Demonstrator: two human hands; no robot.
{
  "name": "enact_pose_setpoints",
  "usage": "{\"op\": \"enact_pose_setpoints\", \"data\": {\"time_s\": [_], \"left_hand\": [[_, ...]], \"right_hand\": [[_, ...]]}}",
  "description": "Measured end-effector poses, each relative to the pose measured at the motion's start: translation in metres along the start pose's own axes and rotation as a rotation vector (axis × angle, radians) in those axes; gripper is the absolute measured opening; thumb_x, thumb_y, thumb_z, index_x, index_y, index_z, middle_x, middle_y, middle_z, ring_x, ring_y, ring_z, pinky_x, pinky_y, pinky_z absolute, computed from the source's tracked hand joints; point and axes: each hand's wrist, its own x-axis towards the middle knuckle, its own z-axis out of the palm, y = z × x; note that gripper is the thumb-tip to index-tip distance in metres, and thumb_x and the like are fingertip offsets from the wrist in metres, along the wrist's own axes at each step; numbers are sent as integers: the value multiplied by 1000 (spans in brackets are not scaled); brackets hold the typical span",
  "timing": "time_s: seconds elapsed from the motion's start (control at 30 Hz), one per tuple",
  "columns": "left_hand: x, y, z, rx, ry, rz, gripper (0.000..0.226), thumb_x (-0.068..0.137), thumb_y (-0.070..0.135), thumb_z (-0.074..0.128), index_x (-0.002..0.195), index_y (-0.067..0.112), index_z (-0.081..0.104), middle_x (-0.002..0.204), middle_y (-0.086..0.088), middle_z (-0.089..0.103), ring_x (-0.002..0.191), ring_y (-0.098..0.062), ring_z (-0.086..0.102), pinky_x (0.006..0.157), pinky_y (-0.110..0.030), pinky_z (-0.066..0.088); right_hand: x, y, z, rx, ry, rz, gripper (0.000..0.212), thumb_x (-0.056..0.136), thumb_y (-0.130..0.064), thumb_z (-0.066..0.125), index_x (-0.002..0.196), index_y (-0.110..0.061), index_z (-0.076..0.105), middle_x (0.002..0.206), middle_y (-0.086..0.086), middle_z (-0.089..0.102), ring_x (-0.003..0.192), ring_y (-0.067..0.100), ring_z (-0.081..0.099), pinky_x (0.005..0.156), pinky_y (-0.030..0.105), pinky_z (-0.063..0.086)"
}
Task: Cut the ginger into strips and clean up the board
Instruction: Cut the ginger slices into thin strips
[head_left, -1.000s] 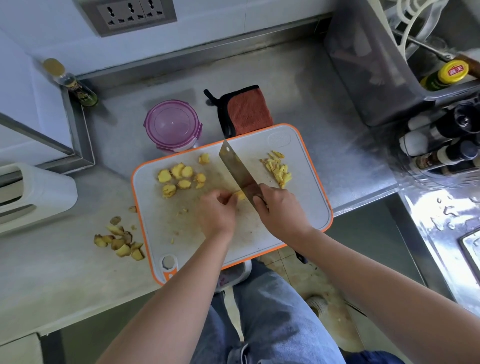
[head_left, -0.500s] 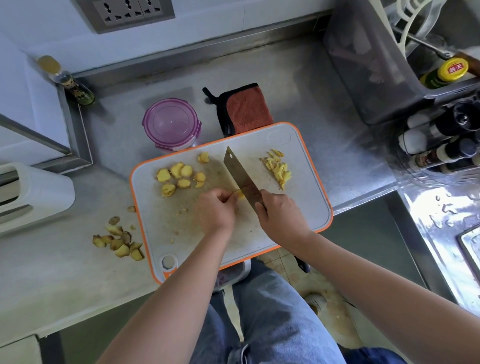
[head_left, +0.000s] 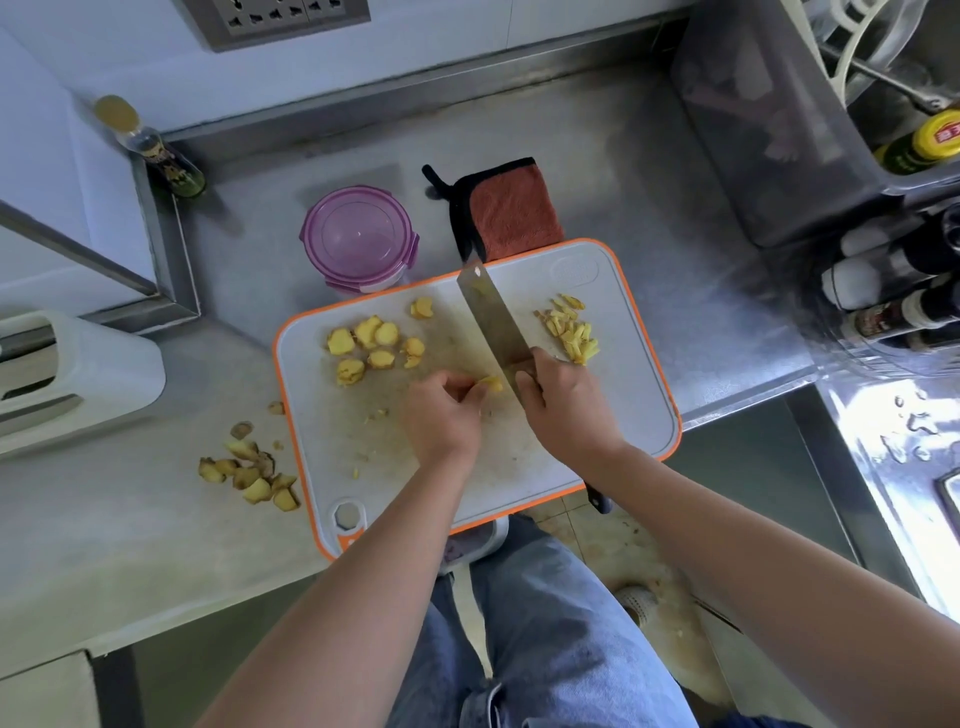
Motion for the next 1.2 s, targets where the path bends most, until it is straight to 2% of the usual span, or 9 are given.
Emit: {"op": "enact_pose_setpoints", "data": {"time_s": [0.13, 0.33, 0.5, 0.67, 0.8, 0.97, 1.1, 1.2], "left_hand": [[0, 1, -1, -11, -3, -9, 26, 78, 22, 79, 61, 29, 61, 63, 1, 68, 61, -20, 66, 65, -40, 58], [1, 0, -1, -15, -17, -21, 25, 79, 21, 78, 61, 26, 63, 62, 1, 68, 62, -21, 68, 66, -44, 59], [2, 0, -2, 4, -30, -14, 28, 81, 18, 76, 59, 26, 61, 61, 0, 67, 61, -21, 67, 67, -43, 58], [3, 1, -2, 27, -22, -14, 28, 81, 17, 76, 59, 27, 61, 62, -1, 68, 62, -23, 68, 66, -43, 58], [4, 0, -2, 9, -20, -40, 28, 79, 16, 77, 58, 26, 61, 61, 0, 68, 60, -24, 68, 64, -44, 58], [3, 0, -3, -4, -21, -43, 20, 78, 19, 78, 64, 22, 64, 62, 0, 69, 61, -22, 68, 66, -42, 58], [3, -1, -3, -7, -32, -36, 21, 78, 26, 80, 63, 25, 65, 62, 2, 69, 61, -20, 68, 66, -42, 58], [3, 0, -4, -17, -33, -36, 22, 78, 25, 79, 62, 26, 64, 61, 2, 69, 61, -21, 68, 66, -44, 58]], "right_hand": [[-6, -1, -6, -32, -34, -38, 17, 98, -19, 43, 82, -14, 40, 58, -6, 34, 56, 22, 39, 50, 29, 26], [-11, -2, -7, -52, -95, 2, 18, 100, -22, 40, 83, -16, 37, 60, -4, 34, 53, 14, 32, 45, 27, 23], [-19, 1, -6, -95, -129, 38, 19, 100, -22, 39, 82, -16, 37, 63, -3, 35, 61, 20, 41, 48, 27, 26], [-13, -4, 9, -99, -96, 25, 15, 100, -21, 39, 88, -13, 39, 62, -3, 34, 64, 27, 44, 55, 32, 31], [-6, -4, 16, -32, -21, 59, 15, 99, -20, 41, 96, -7, 49, 70, 4, 47, 65, 28, 46, 55, 32, 33], [2, -3, 14, 48, 44, 51, 17, 98, -17, 43, 82, -11, 42, 59, 1, 42, 56, 26, 43, 50, 32, 31], [-5, 1, 4, 65, 34, -5, 18, 97, -18, 44, 80, -11, 43, 55, -1, 40, 49, 21, 39, 46, 36, 34], [-12, -1, 4, 28, -19, -16, 17, 98, -19, 43, 81, -18, 38, 58, -6, 38, 51, 18, 39, 46, 29, 28]]}}
